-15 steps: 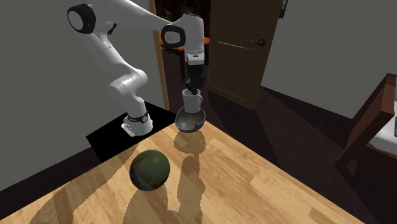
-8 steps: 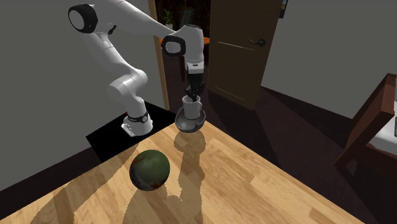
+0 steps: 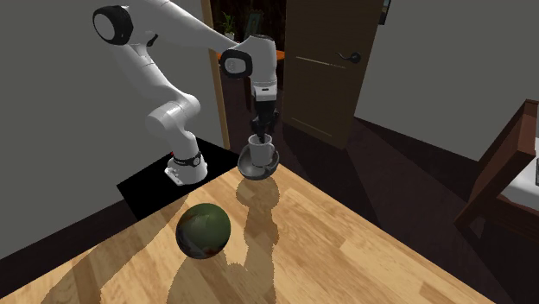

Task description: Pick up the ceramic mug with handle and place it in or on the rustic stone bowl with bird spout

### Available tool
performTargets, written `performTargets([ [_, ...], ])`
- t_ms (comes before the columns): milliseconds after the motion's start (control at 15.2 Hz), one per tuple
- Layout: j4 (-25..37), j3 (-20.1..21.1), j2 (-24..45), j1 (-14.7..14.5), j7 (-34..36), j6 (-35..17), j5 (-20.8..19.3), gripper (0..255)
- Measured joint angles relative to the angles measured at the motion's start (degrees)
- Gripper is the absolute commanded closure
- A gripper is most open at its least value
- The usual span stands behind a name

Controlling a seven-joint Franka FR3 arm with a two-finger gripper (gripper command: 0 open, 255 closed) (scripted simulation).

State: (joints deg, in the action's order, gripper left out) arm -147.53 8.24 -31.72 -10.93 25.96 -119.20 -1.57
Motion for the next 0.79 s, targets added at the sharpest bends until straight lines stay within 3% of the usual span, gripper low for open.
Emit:
performTargets([
  [330,0.01,0.0,0.0,0.0,0.0,0.0,0.0,0],
  [792,5.61,-0.04,-2.16,-0.31,-0.2,7.72,0.35,0],
])
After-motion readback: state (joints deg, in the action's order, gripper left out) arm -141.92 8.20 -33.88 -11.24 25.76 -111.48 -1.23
